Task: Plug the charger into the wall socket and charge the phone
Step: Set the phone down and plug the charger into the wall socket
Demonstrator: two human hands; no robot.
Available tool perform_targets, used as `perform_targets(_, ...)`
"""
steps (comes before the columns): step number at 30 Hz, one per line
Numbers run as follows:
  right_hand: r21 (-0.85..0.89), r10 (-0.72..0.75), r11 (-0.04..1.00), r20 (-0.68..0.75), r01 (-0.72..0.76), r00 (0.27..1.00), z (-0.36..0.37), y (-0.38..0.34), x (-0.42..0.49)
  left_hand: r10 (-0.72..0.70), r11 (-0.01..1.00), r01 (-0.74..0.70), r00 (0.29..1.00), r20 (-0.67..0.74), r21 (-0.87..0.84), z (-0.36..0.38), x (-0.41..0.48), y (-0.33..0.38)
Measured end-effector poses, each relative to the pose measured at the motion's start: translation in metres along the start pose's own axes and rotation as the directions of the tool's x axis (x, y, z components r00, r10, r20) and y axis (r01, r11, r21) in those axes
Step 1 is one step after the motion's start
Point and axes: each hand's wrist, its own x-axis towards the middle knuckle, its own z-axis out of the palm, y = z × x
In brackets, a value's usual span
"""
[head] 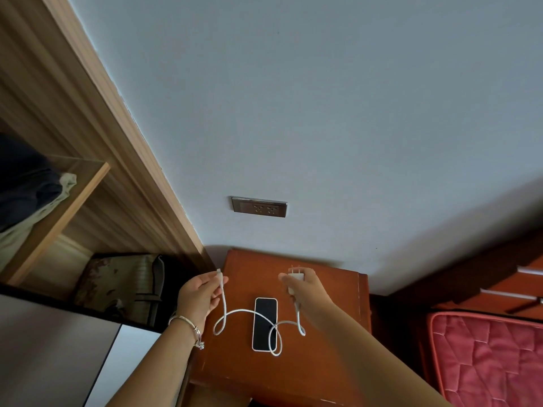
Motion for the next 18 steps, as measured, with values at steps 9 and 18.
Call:
perform_targets(9, 0.474, 0.061, 0.87, 0.171, -0.137, 0.983, -0.003, -0.01, 0.007, -0.03, 0.999, 0.028, 0.999, -0.045, -0.036, -0.02, 0.008, -0.008)
perform_targets(18, 0.382, 0.07, 0.919, 0.094, -0.101, 0.993, 0.018, -0.025, 0.024, -0.036, 0.997, 0.031, 0.997, -0.073, -0.073, -0.028, 0.021, -0.009)
